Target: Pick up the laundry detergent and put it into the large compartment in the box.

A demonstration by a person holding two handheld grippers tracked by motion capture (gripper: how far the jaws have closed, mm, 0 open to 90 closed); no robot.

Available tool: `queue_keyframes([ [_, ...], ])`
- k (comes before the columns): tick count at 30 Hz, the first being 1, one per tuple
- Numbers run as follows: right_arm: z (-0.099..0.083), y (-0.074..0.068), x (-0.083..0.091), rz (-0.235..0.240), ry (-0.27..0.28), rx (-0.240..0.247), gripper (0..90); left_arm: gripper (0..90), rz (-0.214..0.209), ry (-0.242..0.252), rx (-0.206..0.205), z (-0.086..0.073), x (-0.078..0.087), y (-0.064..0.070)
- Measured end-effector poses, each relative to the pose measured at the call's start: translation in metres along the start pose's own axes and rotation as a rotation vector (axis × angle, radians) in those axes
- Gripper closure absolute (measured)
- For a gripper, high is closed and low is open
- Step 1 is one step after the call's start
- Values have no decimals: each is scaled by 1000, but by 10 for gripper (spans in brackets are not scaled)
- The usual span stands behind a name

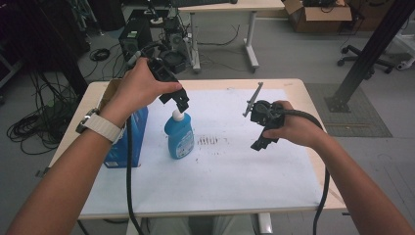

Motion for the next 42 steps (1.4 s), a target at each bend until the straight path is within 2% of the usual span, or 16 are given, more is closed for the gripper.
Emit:
queue_keyframes([
  [2, 0, 0, 1, 0, -2, 2, 85, 66, -5, -1, -4, 0, -3, 0],
  [8, 0, 0, 0, -1, -2, -1, 85, 64, -29, -11, 24, -2, -19, -3],
  [19, 1, 0, -1, 0, -5, 0, 85, 61, -45, -6, 52, -4, -35, -5],
  [29, 1, 0, -3, 0, -12, -1, 85, 59, -50, -19, 70, -7, -52, -5],
  [35, 1, -1, -2, 1, -10, -4, 85, 65, -57, -25, 68, -8, -61, -3],
  [42, 2, -1, -3, 2, -7, -2, 85, 65, -40, -29, 73, -8, -72, -1],
])
Point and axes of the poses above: each handheld gripper's, and its own axes: x roughly backward along the jaws, z roughly out of its top, y roughly to its right, the point moved 4 cm from there along -x, roughly forward along the jaws, and after that the axes turned 3 degrees about -x, right-handed, at the moved point
